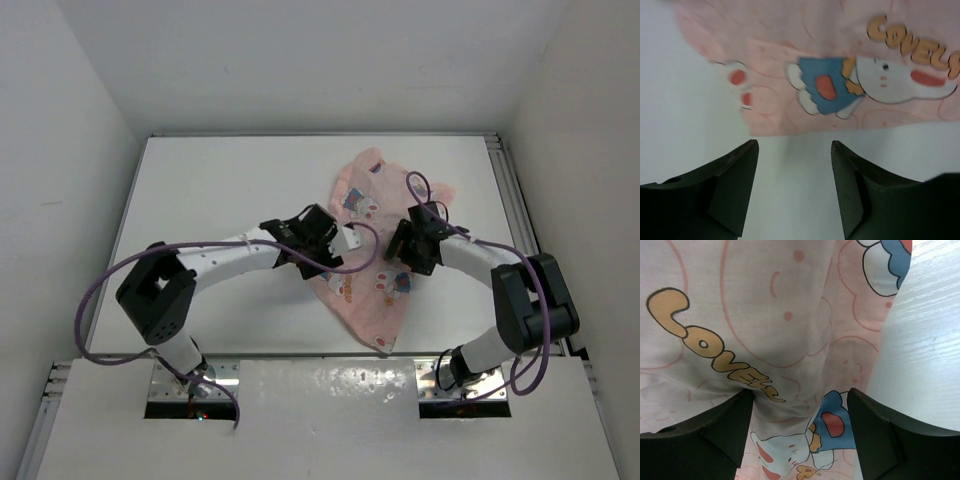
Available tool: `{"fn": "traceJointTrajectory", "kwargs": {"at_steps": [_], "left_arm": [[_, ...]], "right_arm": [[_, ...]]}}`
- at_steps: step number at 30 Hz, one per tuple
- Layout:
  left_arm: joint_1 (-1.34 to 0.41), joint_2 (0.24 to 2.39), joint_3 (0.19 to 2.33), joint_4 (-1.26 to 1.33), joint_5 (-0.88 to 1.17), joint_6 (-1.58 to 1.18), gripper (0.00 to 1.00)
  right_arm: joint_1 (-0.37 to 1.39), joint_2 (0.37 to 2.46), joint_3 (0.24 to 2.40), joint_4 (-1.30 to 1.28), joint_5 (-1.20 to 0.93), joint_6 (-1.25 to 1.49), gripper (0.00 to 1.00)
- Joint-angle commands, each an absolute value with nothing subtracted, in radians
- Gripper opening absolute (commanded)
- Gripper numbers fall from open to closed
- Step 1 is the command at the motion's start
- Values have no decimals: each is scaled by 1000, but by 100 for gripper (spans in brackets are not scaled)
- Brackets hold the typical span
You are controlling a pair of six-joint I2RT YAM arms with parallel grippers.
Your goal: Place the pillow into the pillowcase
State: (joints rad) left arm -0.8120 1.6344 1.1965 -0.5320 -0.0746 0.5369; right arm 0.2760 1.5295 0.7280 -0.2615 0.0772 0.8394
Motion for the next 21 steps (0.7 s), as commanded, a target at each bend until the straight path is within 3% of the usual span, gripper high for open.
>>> {"fn": "traceJointTrajectory", "kwargs": {"at_steps": [1,8,16,21], "left_arm": [[-819,1658,1068,-434,-35,499,58],[-818,1609,878,-406,-83,537,56],[-818,1608,805,-422,-126,577,56],[-818,1549,972,-564,-43,586,56]], "right_arm": [[265,1534,716,-221,66,850,74],[247,1663,823,-184,15,827,56],[244,1825,1074,-235,-31,776,56],[242,1838,1143,-305,-22,712,61]]}}
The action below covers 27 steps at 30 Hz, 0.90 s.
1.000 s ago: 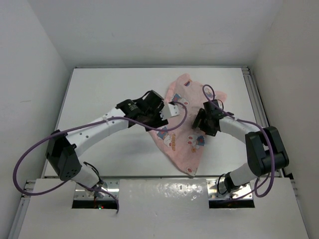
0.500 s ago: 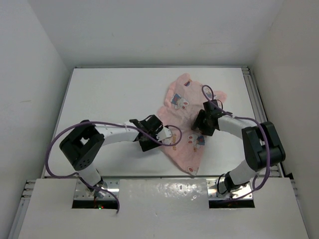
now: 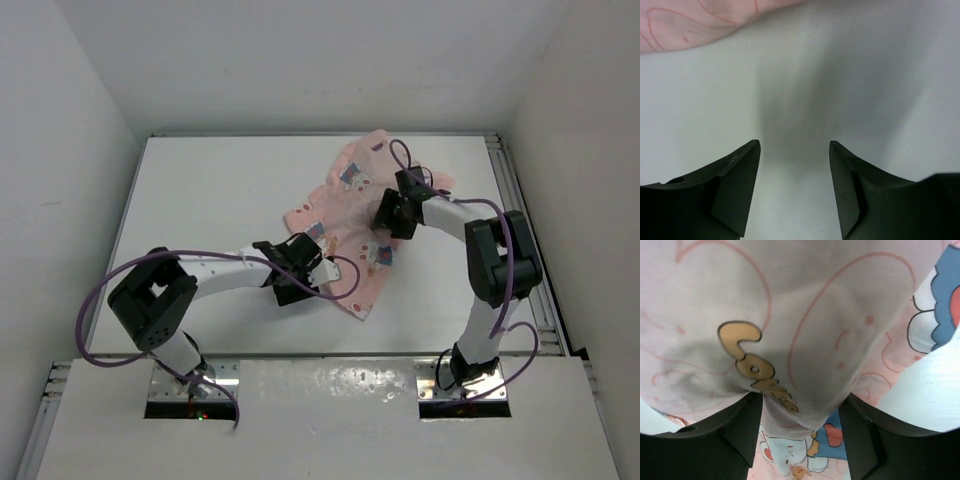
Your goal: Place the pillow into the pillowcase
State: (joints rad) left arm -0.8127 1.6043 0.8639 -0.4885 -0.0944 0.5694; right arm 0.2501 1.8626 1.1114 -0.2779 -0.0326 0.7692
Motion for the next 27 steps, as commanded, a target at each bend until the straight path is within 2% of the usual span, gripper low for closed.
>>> {"fn": "traceJointTrajectory", "kwargs": {"at_steps": [1,6,10,13,17,21,25,27], "left_arm": [[-818,1549,1017,-577,-35,569,55],[-816,1652,1314,-594,58,398,58],[-818,1735,1356,-516,117,351,66],[-818,1772,1298,-417,65,351,65],[-818,1828,1237,-319,-46,376,61],[-818,1836,1194,-259,-171,399,51],[-818,1810,1172,-305,-342,417,44],[-816,1784,1138,-333,-356,410,43]], "right_arm": [[238,1812,1126,-304,-15,707,61],[218,1709,988,-270,-8,724,63],[219,1619,898,-227,-3,749,64],[224,1575,850,-206,-3,770,65],[227,1551,816,-172,14,795,65],[236,1572,796,-138,3,834,68],[238,1601,746,-78,-28,882,68],[245,1608,729,-57,-29,900,68]]}}
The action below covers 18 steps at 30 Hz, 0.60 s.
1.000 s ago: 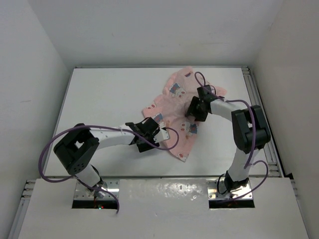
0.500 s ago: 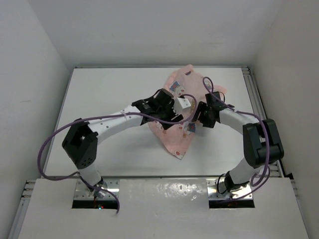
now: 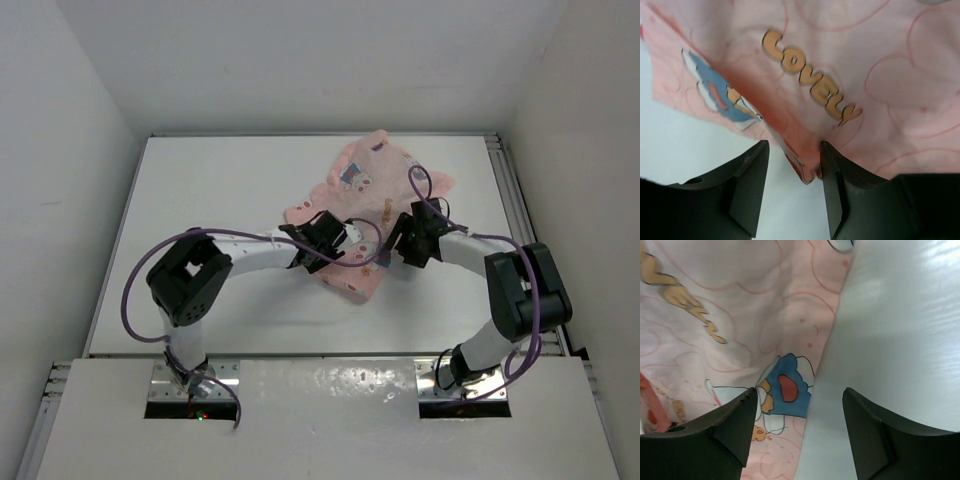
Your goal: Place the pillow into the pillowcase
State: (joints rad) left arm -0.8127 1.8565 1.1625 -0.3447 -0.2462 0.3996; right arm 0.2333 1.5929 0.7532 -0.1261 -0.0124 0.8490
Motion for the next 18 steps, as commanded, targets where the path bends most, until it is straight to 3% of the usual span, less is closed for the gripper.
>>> {"fn": "traceJointTrajectory", "kwargs": {"at_steps": [1,12,18], "left_arm": [[-818,1751,1111,-363,-350,400,43],[-815,1611,856,-527,-384,480,43],[-815,1549,931,-647,-325,480,44]], "right_arm": [[248,1615,720,-49,-31,905,68],[278,1612,712,-58,-14,900,68],[301,1560,730,-112,49,859,68]]}}
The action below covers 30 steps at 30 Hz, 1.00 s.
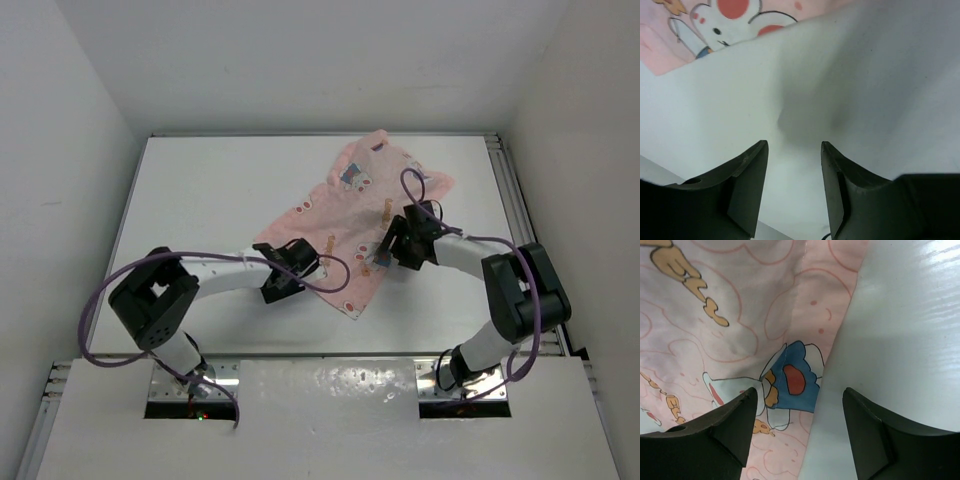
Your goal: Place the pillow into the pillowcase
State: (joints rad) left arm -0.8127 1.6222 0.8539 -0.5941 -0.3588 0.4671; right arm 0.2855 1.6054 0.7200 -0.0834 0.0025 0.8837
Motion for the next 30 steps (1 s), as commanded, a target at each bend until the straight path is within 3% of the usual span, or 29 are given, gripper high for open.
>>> {"fn": "traceJointTrajectory", "kwargs": {"at_steps": [1,4,7,10,16,21,26,30], "left_arm": [[-815,1543,957,-655,-316,476,45],[-815,1539,1095,-669,-299,451,48],[-813,1551,1212,-637,-299,445,64],[-815,1614,1272,-557,-334,486,71],[-759,1877,1387,-454,-376,526,72],[-726,1994,1238,-347,-388,624,71],[-726,2009,1187,-524,-20,676,59],[-729,2013,1233,-649,280,690,59]], "right_arm": [[299,1548,733,-115,52,856,68],[287,1533,747,-123,72,862,70],[256,1500,761,-127,72,874,70],[201,1477,781,-115,68,891,71],[103,1679,997,-140,3,907,56],[98,1934,1262,-182,-37,916,47],[97,2164,1549,-238,-98,905,45],[110,2253,1696,-219,-136,897,45]]}}
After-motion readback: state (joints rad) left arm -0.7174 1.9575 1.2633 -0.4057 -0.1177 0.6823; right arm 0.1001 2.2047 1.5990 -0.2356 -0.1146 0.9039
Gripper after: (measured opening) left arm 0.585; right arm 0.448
